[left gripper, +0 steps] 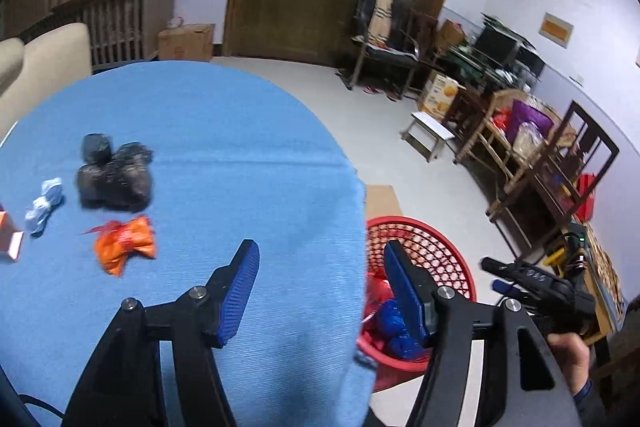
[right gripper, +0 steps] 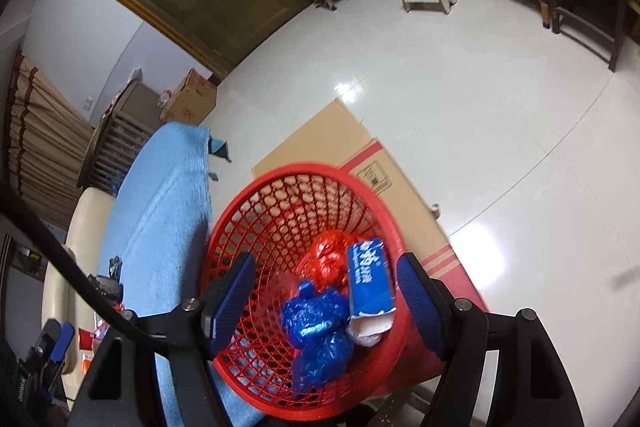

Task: Collect trash
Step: 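Move both tools back over the table toward the orange mesh bag, then grasp the orange mesh bag with the right tool while the left tool grasps the red-white medicine box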

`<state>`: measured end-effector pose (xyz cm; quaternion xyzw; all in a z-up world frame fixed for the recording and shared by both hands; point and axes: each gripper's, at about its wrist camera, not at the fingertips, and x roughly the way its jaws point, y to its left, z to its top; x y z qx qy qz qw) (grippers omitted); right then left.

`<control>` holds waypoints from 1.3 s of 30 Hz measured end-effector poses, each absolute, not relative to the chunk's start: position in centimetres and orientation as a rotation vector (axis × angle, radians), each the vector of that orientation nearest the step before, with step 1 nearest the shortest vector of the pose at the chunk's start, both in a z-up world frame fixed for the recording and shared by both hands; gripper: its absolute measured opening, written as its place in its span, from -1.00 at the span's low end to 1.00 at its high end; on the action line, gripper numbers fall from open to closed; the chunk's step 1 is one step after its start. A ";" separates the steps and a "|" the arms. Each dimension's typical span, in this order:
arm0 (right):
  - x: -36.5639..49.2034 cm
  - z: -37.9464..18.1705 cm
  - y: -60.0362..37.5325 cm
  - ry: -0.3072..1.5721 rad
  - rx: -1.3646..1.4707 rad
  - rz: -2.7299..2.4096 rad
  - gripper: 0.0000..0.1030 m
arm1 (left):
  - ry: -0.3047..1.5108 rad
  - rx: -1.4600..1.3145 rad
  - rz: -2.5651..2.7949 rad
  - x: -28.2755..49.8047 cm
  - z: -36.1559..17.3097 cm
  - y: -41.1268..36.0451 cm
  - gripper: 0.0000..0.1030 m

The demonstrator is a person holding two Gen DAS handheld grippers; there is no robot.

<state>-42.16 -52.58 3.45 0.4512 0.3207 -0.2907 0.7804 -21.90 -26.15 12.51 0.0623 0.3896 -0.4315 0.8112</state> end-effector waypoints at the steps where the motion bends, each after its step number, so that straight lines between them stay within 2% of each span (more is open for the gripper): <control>1: -42.4 3.8 -52.7 0.685 0.972 -0.637 0.48 | 0.826 0.125 -0.914 -21.7 12.6 -25.5 0.27; 10: -40.4 7.0 -50.5 0.682 0.878 -0.613 0.48 | 0.787 0.017 -0.717 -18.1 11.9 -16.4 0.28; 24: -26.9 8.4 -38.9 0.828 0.661 -0.324 0.47 | 0.868 -0.124 -0.342 -12.3 5.9 -1.0 0.28; 32: -17.9 8.5 -30.2 0.918 0.479 -0.129 0.47 | 0.883 -0.143 -0.294 -10.5 5.0 1.1 0.28; 35: -14.8 8.3 -27.2 0.933 0.409 -0.065 0.57 | 0.880 -0.152 -0.275 -9.7 5.2 1.7 0.28; 39: -10.9 7.7 -23.6 0.945 0.317 -0.017 0.57 | 0.875 -0.162 -0.252 -8.5 5.6 2.1 0.40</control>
